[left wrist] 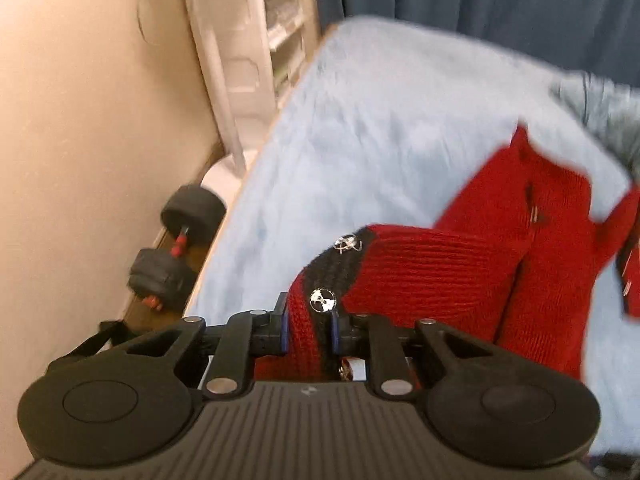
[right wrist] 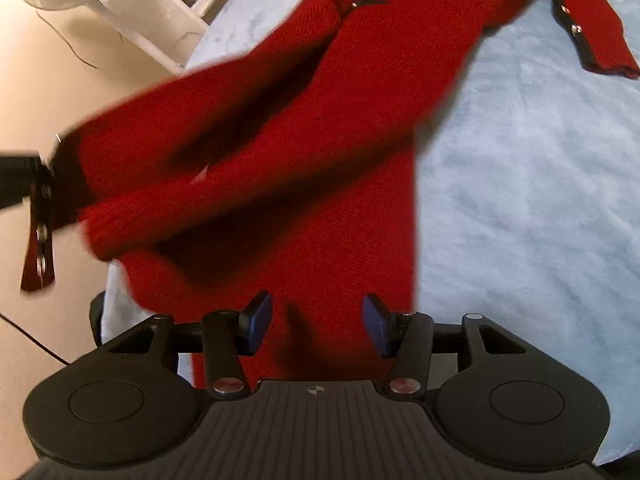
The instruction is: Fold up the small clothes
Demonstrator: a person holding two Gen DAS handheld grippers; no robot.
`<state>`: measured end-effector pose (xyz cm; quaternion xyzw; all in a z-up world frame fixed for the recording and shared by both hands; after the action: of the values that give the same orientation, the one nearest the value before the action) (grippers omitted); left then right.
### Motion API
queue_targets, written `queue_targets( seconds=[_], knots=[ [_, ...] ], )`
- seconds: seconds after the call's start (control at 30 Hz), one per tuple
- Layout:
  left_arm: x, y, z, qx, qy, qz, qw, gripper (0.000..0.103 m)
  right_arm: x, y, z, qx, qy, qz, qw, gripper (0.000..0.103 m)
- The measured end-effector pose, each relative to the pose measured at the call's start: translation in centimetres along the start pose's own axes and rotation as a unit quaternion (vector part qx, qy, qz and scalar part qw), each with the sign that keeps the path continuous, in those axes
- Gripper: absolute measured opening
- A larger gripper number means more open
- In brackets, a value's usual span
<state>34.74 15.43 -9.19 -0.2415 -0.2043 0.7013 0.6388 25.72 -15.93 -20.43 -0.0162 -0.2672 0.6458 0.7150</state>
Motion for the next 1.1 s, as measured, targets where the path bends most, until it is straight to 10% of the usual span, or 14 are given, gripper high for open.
queue_targets(
  seconds=[0.27,0.33,0.4,0.43,0.47,0.5,0.7,0.83,1.0,1.1],
  knots=[
    [4.7,-1.7,-3.0,-0.026,-0.092,0.034,0.9949,0.023,0.7,-1.0,-1.3,0.045,-0.083,-0.129,0.987,0.058],
    [6.6,-2.5,-3.9,-0.036,-0.118,0.055,0.9908,0.036,0.5,-1.3,-1.6,0.045,-0.086,-0.160,0.982,0.064],
    [7.8,-2.5,-5.0,-0.029,-0.130,0.066,0.9889,0.090,0.3,-1.0,-2.9,0.059,-0.058,-0.172,0.982,0.064],
    [8.1,-2.0,-5.3,-0.018,-0.132,0.071,0.9886,0.096,0.4,-0.8,-3.8,0.068,-0.042,-0.162,0.984,0.062],
    [7.9,-1.4,-5.3,-0.013,-0.127,0.073,0.9891,0.099,0.4,-0.5,-4.5,0.073,-0.017,-0.138,0.988,0.052],
    [7.3,-0.7,-5.1,-0.009,-0.113,0.070,0.9911,0.100,0.3,-0.4,-4.8,0.070,0.021,-0.098,0.992,0.019],
    [0.4,7.8,-3.1,0.064,0.011,0.025,0.9976,0.103,-7.0,-4.4,4.5,-0.045,0.101,-0.025,0.994,0.015],
    [-5.2,15.3,-3.8,0.149,0.094,0.022,0.9841,0.103,-22.0,-8.2,12.0,-0.122,0.294,-0.049,0.947,0.007],
    [-9.3,20.6,-6.2,0.232,0.140,0.038,0.9617,0.103,-27.1,-9.6,11.5,-0.111,0.271,-0.115,0.949,0.007],
    [-9.5,20.4,-6.7,0.224,0.117,0.038,0.9668,0.103,-26.3,-10.0,10.3,-0.118,0.269,-0.104,0.950,0.007]
  ],
)
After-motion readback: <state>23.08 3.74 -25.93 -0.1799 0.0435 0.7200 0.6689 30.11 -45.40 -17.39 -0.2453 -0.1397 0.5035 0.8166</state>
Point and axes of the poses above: each gripper's, at about its wrist camera, not at the fingertips, and z roughly against the way its jaws point, x to its left, y to its underside, the point moved 9 cm from there along -z, roughly the way its jaws point, and after that the axes turned 10 degrees about y, right-handed, at the moved point
